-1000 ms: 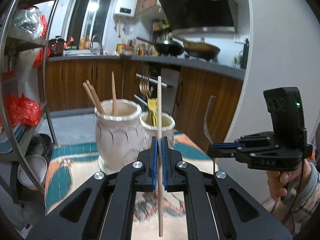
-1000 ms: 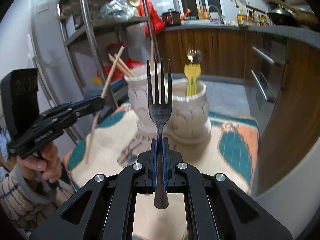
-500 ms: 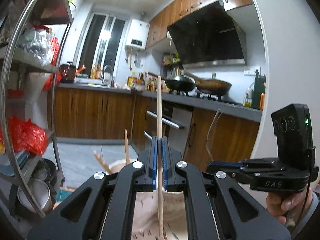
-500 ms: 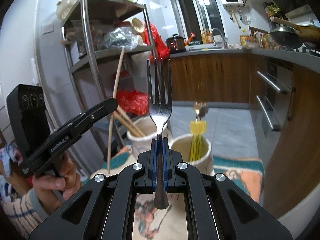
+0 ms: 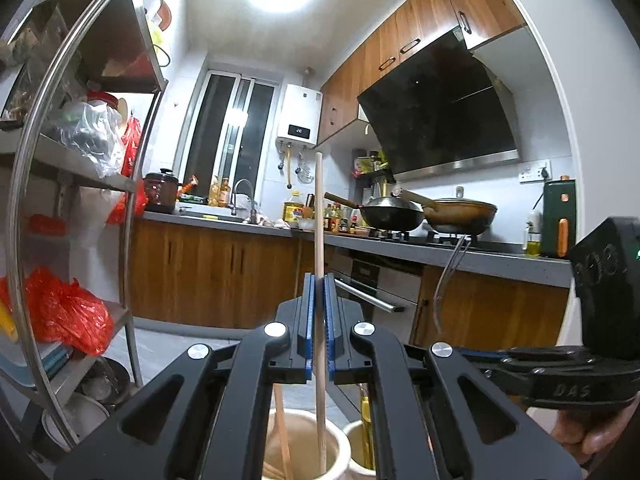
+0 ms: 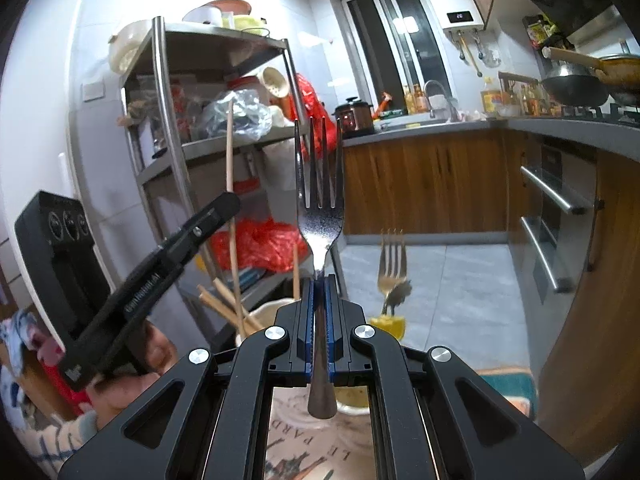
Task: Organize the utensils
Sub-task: 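Lift the chopstick with the left tool over the pot while the right tool carries the fork there, then open the left tool to drop the chopstick in the pot while the right tool releases the fork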
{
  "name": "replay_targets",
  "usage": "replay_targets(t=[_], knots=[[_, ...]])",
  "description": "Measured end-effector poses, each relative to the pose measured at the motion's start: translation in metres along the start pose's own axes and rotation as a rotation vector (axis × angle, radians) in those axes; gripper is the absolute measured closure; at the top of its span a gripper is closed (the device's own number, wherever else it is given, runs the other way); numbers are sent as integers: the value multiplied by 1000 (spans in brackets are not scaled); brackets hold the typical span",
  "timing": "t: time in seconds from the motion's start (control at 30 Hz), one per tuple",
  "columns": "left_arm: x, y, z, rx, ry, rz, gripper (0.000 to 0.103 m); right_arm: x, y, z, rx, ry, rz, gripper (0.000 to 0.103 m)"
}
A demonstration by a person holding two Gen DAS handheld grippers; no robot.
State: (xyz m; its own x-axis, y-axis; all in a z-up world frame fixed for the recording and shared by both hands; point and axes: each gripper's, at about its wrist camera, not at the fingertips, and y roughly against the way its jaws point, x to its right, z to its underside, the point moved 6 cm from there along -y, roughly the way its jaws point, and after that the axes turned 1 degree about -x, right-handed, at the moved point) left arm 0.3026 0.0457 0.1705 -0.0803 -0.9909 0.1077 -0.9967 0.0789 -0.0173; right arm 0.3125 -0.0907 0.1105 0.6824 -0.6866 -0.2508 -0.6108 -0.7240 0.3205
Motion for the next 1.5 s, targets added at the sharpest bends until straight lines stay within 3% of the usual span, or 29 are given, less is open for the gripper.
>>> replay_targets(t=[0.23,0.63,1.17,1.5], knots=[[1,-14,19,-6,-36,-60,99,6,-11,-3,21,23,63,97],[18,-16,58,-73,-94,-81,99,11,-38,40,-111,67,129,97],[7,-20,91,-199,-66,-149,99,18,-48,61,-190,50,129,97],[3,-16,91,-218,-74,-165,99,18,-57,66,-222,36,127,97]])
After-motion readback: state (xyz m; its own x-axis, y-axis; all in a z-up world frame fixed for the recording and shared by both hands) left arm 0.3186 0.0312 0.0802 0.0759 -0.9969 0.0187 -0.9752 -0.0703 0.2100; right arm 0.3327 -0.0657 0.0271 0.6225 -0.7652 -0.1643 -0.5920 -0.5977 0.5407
